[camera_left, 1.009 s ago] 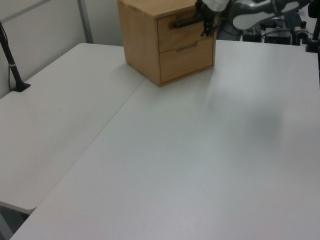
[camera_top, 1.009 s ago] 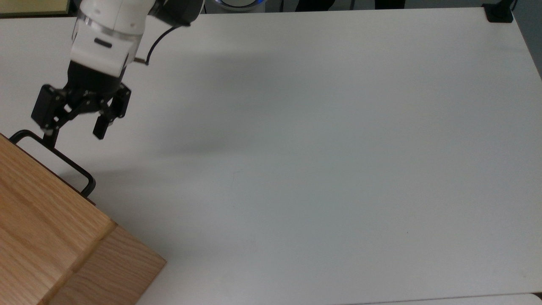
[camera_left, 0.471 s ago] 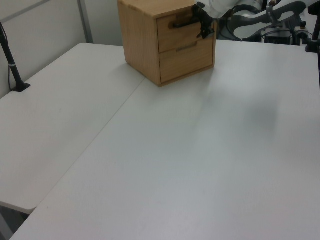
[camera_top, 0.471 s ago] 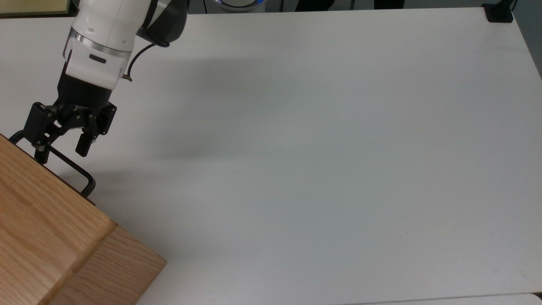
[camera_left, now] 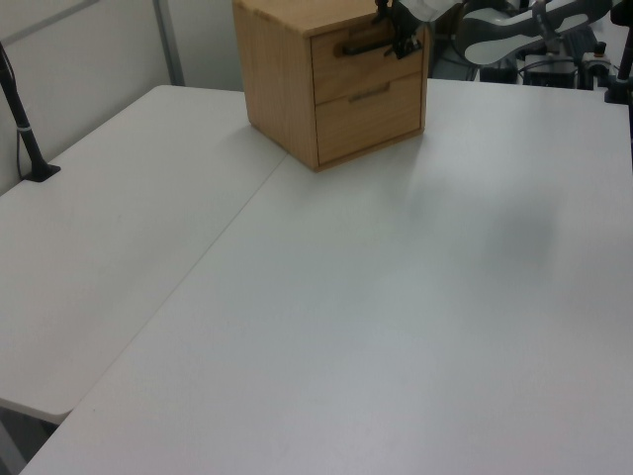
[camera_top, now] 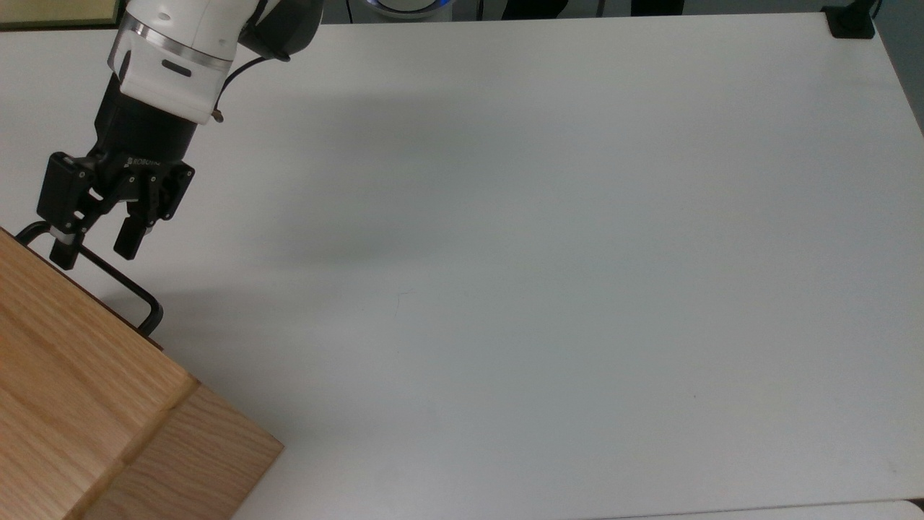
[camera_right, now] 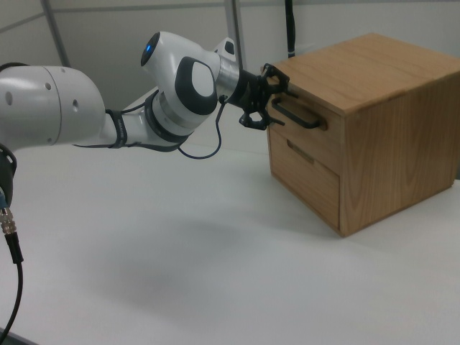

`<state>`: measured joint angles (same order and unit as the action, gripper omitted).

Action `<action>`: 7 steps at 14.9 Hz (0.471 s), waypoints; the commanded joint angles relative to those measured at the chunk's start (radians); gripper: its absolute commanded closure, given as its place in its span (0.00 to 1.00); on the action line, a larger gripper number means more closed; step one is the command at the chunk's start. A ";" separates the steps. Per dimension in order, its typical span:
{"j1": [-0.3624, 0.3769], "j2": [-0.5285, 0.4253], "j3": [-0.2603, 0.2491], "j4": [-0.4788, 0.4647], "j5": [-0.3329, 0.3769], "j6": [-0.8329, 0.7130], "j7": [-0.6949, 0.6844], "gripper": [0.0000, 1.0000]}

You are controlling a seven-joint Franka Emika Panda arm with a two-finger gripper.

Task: Open the drawer by sliding it
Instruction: 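Lower the gripper onto the black handle and close it around the bar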

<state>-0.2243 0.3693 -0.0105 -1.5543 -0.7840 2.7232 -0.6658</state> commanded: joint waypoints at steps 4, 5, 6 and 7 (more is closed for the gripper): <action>0.005 -0.015 -0.002 -0.026 -0.035 0.007 -0.011 0.66; 0.005 -0.015 -0.002 -0.026 -0.038 0.007 -0.012 0.67; 0.005 -0.015 -0.002 -0.026 -0.038 0.007 -0.011 0.68; 0.005 -0.015 -0.002 -0.027 -0.038 0.007 -0.011 0.68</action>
<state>-0.2214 0.3706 -0.0104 -1.5600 -0.8022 2.7231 -0.6659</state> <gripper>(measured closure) 0.674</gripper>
